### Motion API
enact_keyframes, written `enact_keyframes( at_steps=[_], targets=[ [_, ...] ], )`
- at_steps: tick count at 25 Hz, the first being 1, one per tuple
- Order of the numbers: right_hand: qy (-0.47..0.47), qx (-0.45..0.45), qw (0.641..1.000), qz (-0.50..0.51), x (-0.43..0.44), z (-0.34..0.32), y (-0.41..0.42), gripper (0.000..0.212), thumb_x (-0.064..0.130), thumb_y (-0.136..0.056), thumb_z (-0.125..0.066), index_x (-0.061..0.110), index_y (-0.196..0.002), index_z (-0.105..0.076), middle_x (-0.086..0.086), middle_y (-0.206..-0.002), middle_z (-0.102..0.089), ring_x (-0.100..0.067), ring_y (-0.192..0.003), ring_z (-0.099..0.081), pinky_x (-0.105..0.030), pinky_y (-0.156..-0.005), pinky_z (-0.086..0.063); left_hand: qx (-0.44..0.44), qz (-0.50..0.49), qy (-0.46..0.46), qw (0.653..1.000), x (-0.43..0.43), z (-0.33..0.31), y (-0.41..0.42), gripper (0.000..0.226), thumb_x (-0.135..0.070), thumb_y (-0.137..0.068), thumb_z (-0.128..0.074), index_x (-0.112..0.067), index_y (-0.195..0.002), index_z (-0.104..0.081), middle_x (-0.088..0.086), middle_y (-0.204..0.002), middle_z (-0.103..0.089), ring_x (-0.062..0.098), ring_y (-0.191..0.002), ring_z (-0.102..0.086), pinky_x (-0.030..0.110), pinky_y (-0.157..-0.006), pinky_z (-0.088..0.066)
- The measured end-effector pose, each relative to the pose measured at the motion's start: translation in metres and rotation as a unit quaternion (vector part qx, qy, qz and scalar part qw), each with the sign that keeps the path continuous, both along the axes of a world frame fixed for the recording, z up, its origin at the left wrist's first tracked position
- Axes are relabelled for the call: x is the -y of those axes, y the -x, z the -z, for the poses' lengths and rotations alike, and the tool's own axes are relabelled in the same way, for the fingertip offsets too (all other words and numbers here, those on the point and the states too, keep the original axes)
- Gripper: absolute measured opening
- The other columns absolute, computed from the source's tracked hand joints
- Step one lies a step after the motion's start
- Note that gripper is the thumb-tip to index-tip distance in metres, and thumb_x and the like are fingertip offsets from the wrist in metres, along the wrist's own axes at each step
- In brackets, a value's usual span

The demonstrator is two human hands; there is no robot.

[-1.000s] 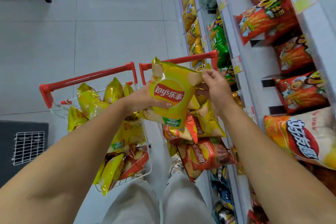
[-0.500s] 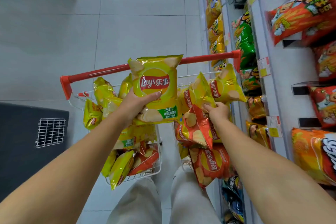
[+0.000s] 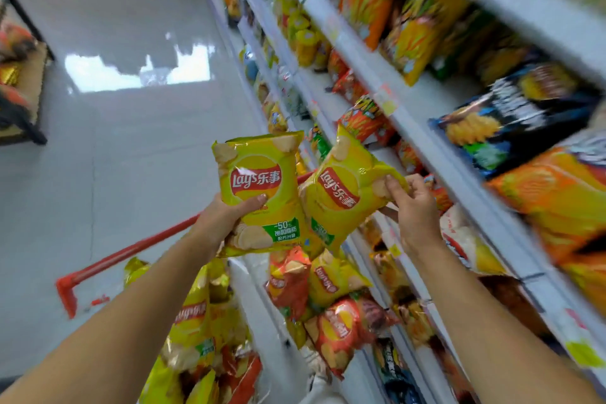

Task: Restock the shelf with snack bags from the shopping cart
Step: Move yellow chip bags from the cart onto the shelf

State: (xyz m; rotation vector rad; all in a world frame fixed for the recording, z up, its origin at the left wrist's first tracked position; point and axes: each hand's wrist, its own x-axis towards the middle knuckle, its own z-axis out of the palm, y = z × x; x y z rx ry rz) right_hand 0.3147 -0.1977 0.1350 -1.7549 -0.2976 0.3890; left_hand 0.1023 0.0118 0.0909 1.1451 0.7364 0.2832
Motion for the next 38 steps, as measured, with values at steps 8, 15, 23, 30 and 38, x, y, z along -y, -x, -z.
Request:
enact_keyframes(
  at_steps=[8, 15, 23, 30, 38],
  targets=[
    [-0.029, 0.22, 0.959, 0.173, 0.082, -0.183, 0.004, 0.029, 0.047, -0.088, -0.06, 0.025, -0.075, -0.047, -0.016, -0.082, -0.059, -0.035, -0.078, -0.06, -0.049, -0.072, -0.054, 0.137, 0.161, -0.09, 0.973, 0.021, -0.155, -0.078, 0.097, -0.056, -0.036, -0.094, -0.021, -0.121, -0.062, 0.009, -0.111, -0.073, 0.029, -0.101, -0.071, 0.042, -0.082, -0.058],
    [-0.093, 0.24, 0.922, 0.289, 0.18, -0.316, -0.046, 0.025, 0.032, -0.091, -0.06, 0.024, -0.072, -0.046, -0.01, -0.08, -0.059, -0.027, -0.068, -0.062, -0.042, -0.053, -0.059, 0.242, 0.25, -0.151, 0.925, 0.083, -0.269, -0.155, 0.076, -0.049, -0.051, -0.089, -0.025, -0.118, -0.062, 0.001, -0.106, -0.075, 0.022, -0.097, -0.072, 0.03, -0.072, -0.059],
    [-0.049, 0.219, 0.902, 0.37, 0.257, -0.382, -0.173, 0.02, 0.026, -0.087, -0.064, 0.016, -0.099, -0.051, -0.02, -0.113, -0.062, -0.037, -0.093, -0.066, -0.059, -0.067, -0.057, 0.258, 0.31, -0.19, 0.895, 0.162, -0.341, -0.246, 0.052, -0.037, -0.068, -0.074, -0.023, -0.117, -0.064, 0.001, -0.105, -0.076, 0.02, -0.096, -0.073, 0.034, -0.081, -0.057],
    [0.136, 0.373, 0.83, 0.391, 0.268, -0.401, -0.24, 0.017, 0.024, -0.095, -0.052, 0.009, -0.104, -0.054, -0.012, -0.1, -0.057, -0.027, -0.098, -0.058, -0.035, -0.078, -0.046, 0.25, 0.309, -0.238, 0.886, 0.194, -0.357, -0.306, 0.072, -0.056, -0.055, -0.087, -0.03, -0.118, -0.064, -0.004, -0.109, -0.074, 0.02, -0.105, -0.069, 0.046, -0.097, -0.051],
    [0.019, 0.292, 0.89, 0.35, 0.258, -0.379, -0.252, 0.062, 0.058, -0.087, -0.054, 0.007, -0.123, -0.05, -0.006, -0.109, -0.06, -0.024, -0.099, -0.059, -0.03, -0.079, -0.044, 0.229, 0.29, -0.273, 0.888, 0.243, -0.371, -0.348, 0.082, -0.045, -0.061, -0.088, -0.026, -0.13, -0.047, -0.007, -0.114, -0.068, 0.013, -0.102, -0.066, 0.035, -0.088, -0.055]
  ],
)
